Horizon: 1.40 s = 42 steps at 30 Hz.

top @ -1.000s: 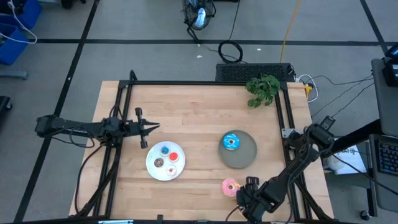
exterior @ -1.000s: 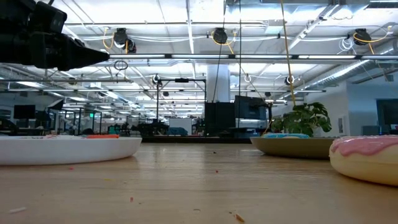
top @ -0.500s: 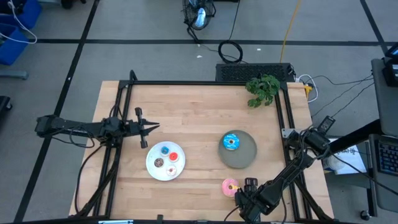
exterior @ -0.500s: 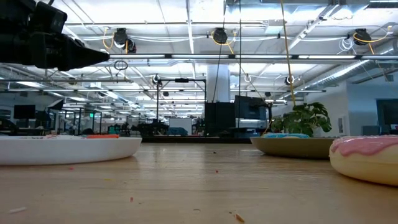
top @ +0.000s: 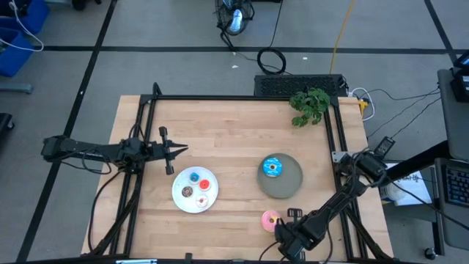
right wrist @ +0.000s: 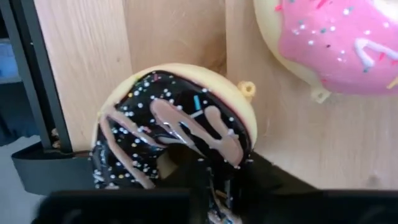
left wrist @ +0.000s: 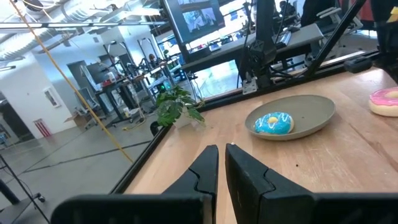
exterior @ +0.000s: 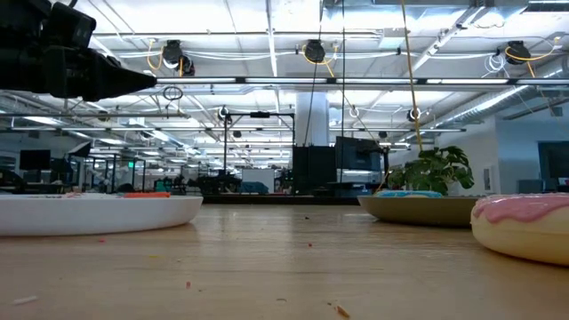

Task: Pick & Place donuts
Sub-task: Put the big brown donut on the gray plate

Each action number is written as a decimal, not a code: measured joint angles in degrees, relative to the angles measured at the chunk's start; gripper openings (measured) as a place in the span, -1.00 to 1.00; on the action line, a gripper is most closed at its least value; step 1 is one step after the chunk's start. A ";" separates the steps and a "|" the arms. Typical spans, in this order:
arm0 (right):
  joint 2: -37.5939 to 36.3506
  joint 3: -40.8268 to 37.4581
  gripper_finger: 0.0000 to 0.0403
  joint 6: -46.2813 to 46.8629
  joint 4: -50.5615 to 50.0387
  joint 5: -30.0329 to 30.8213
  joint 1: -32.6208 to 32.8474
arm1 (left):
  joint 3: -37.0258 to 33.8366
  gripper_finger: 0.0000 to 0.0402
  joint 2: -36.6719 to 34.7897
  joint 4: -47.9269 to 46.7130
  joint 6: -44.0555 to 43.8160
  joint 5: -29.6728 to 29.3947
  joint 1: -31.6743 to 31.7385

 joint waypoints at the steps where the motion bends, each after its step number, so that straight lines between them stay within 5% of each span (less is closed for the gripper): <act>1: -0.33 -0.05 -0.85 -0.09 -0.20 -0.23 -0.13 | 0.00 -0.81 0.02 0.00 0.00 0.02 0.01; 22: -25.34 4.20 -0.92 -0.48 -11.69 0.24 -7.99 | 0.00 -0.81 0.01 0.00 0.01 0.02 -0.01; 42: -26.19 4.20 -0.92 1.80 -14.28 -1.47 -10.16 | 0.00 -0.81 0.01 -0.05 -0.27 0.02 0.01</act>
